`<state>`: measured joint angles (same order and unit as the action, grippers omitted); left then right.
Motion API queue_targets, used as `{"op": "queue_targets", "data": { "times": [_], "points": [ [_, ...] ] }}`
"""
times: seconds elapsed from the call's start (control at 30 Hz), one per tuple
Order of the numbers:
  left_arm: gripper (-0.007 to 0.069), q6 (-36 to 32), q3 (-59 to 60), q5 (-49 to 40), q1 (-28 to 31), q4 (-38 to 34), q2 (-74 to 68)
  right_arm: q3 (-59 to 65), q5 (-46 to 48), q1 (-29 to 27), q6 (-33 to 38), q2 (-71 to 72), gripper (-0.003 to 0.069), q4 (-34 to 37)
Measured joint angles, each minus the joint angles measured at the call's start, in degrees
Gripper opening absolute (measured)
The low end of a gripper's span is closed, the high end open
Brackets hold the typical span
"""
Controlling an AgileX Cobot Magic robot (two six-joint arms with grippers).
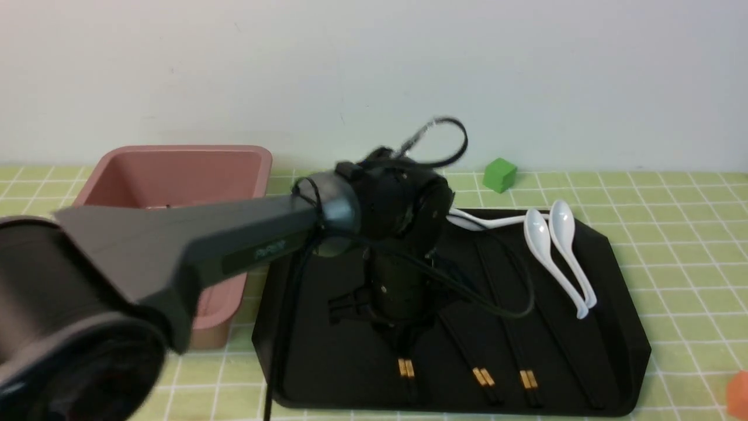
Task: On green tablecloth take chopsticks from black tray and put them in box.
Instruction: 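Reach over to the black tray and grasp a pair of chopsticks with the left gripper, then place the chopsticks into the pink bin with the left gripper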
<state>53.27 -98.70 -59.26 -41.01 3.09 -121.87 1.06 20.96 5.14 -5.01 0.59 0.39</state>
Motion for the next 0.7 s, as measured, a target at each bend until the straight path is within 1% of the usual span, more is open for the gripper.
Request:
{"op": "queue_targets", "data": {
  "times": [0.07,0.17,0.2,0.23,0.33,0.37,0.4,0.5,0.6,0.7],
  "points": [
    [0.0113,-3.1,0.0,-1.8,0.5,0.8,5.1,0.0,0.0,0.0,0.0,0.0,0.024,0.0],
    [0.0113,-9.1,-0.1,-5.4,3.1,3.0,13.6,0.0,0.0,0.0,0.0,0.0,0.024,0.0],
    [0.0113,-11.6,-0.1,-6.9,5.0,3.7,16.1,0.0,0.0,0.0,0.0,0.0,0.024,0.0],
    [0.0113,-12.6,-0.1,-8.3,6.1,3.9,17.8,0.0,0.0,0.0,0.0,0.0,0.024,-0.1],
    [0.0113,-17.4,-0.1,-11.2,13.5,4.6,21.6,0.0,0.0,0.0,0.0,0.0,0.024,0.0],
    [0.0113,-17.7,-0.1,-11.2,14.0,4.7,21.6,0.0,0.0,0.0,0.0,0.0,0.024,0.0],
    [0.0113,-19.8,-0.1,-11.5,17.6,5.2,21.7,0.0,0.0,0.0,0.0,0.0,0.024,0.0],
    [0.0113,-21.4,-0.1,-11.7,22.1,5.4,20.5,0.0,0.0,0.0,0.0,0.0,0.024,0.0],
    [0.0113,-22.0,-0.1,-11.4,25.3,5.5,17.9,0.0,0.0,0.0,0.0,0.0,0.024,0.0],
    [0.0113,-22.0,-0.1,-10.7,26.1,6.5,14.8,0.0,0.0,0.0,0.0,0.0,0.024,0.0]
  ]
}}
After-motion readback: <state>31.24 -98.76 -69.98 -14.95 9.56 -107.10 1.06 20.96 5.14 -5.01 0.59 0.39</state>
